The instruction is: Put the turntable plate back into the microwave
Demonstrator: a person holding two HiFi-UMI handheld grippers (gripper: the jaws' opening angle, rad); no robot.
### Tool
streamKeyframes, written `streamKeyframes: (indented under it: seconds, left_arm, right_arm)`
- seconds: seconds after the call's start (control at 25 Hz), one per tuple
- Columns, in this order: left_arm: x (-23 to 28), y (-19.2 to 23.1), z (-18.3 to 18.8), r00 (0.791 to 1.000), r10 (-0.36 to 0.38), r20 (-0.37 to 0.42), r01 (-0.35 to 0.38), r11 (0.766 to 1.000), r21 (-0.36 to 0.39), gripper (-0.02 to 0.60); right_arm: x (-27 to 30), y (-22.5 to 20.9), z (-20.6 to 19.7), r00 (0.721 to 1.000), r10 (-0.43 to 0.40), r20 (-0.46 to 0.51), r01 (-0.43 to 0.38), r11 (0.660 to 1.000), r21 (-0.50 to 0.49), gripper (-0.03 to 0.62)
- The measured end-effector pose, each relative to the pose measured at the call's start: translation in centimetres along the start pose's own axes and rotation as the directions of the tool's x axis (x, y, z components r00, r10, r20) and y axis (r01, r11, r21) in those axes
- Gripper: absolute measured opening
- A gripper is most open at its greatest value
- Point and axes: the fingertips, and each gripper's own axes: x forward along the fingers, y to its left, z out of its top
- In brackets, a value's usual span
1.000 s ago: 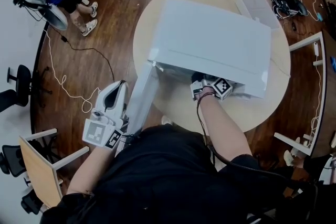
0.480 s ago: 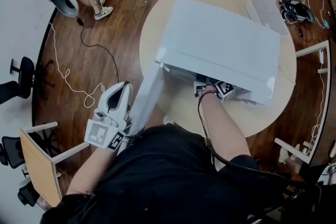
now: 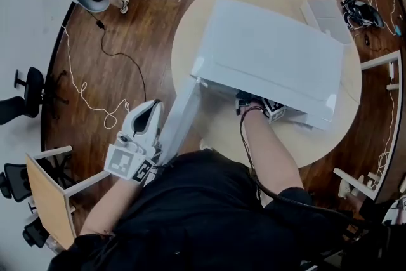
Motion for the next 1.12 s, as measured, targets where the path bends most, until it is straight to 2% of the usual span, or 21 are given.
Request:
streamKeyframes:
  seconds: [0.16,0.36,0.52,0.64,0.76,0.92,1.0,1.08,1.12]
  left_arm:
    - [0.0,0.3,-0.1,1.0,0.0,-0.003,0.0,1.0,-0.01,0.002]
    - [0.1,0.3,-0.3,1.0,-0.008,-0.004,0.008,1.0,-0.02,0.002]
    - [-0.1,1.2,-0.2,1.0,0.004,-0.006,-0.004,1.0,-0.029,0.0]
    - [0.0,1.4,-0.2,1.0,0.008,0.001,-0.008,0.999,-0.044,0.0]
    - [0.3,1.0,0.0,1.0,-0.003,0.015,0.003,0.999,-0.043,0.0]
    - [0.4,0.9,0.2,0.999,-0.012,0.03,0.014,0.999,-0.046,0.0]
    - [0.4,0.8,0.3,0.999,-0.018,0.039,0.019,0.999,-0.048,0.0]
    - [0.5,0.7,0.5,0.998,-0.024,0.051,0.026,0.999,-0.047,0.0]
    - [0.5,0.6,0.6,0.998,-0.027,0.056,0.029,0.998,-0.047,0.0]
  right_arm:
    - [0.2,-0.2,-0.3,0.999,-0.033,0.015,0.032,0.999,0.043,0.028]
    - [0.6,-0.2,0.1,0.999,-0.038,0.023,0.037,0.998,0.042,0.028]
    - [1.0,-0.2,-1.2,0.999,-0.035,0.015,0.034,0.997,0.073,0.032]
    - [0.8,0.4,-1.2,0.999,-0.041,0.014,0.04,0.998,0.044,0.067]
    - [0.6,1.0,-0.8,0.998,-0.055,0.016,0.055,0.998,0.026,0.071]
    - [-0.2,0.8,-1.3,0.989,-0.147,-0.019,0.147,0.989,-0.007,0.142]
    - [-0.8,0.3,-1.8,0.974,-0.221,-0.046,0.22,0.975,-0.028,0.186]
    - [-1.4,-0.6,-1.8,0.953,-0.299,-0.049,0.297,0.953,-0.056,0.198]
    - [-1.7,-1.1,-1.7,0.944,-0.327,-0.046,0.324,0.944,-0.067,0.236]
